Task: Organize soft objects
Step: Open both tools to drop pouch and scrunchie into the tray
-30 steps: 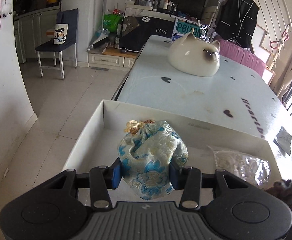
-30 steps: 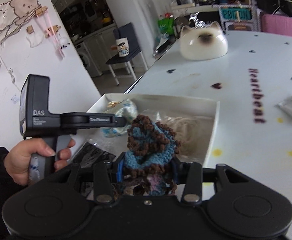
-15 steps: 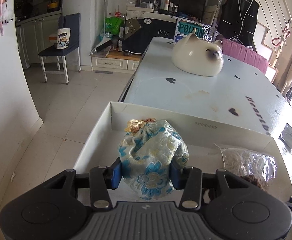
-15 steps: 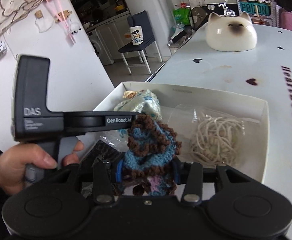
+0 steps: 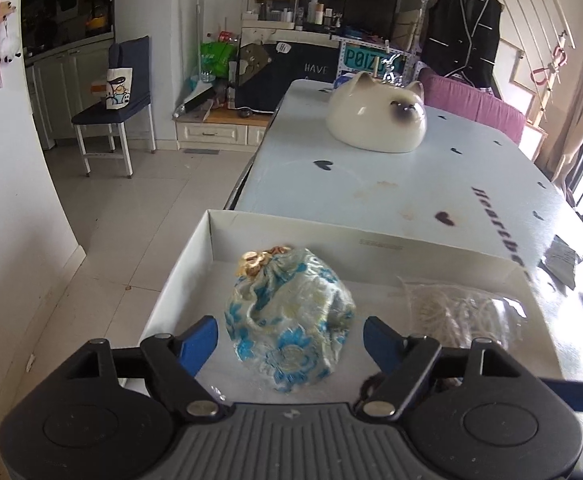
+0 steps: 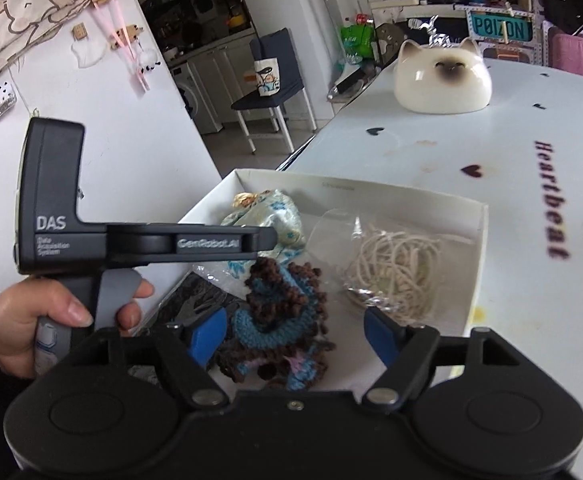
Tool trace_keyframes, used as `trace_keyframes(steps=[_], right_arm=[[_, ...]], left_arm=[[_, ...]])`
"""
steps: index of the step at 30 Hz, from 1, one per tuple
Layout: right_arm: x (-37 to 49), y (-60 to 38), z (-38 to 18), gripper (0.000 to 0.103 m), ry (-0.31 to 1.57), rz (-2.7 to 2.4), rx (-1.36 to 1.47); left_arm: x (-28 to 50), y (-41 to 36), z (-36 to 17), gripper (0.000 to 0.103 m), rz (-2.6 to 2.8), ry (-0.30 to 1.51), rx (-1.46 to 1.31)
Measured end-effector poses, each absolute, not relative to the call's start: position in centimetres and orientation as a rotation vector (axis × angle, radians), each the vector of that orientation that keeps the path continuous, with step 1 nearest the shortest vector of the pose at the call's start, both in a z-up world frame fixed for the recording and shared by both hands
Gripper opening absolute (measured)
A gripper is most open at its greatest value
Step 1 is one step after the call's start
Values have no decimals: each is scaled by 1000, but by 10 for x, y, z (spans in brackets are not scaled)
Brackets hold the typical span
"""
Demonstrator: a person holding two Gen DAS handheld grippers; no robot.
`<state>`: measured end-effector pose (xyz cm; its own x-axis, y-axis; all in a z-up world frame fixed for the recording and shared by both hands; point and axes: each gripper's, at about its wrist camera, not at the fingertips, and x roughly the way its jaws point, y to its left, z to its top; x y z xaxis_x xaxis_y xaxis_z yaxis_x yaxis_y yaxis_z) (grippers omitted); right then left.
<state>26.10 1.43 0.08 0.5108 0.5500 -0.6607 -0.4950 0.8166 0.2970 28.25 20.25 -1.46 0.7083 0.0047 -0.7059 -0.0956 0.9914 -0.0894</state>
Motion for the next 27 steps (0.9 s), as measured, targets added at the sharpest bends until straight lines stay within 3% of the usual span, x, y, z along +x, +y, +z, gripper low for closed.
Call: trace_keyframes(steps=[13, 27], right_arm=[[231, -19, 19, 76, 748, 590, 73], [208, -56, 35, 78, 681, 518, 56]], left_arm=[[239, 184, 14, 86, 23, 749, -94], [182, 166, 43, 103, -20, 690, -56]])
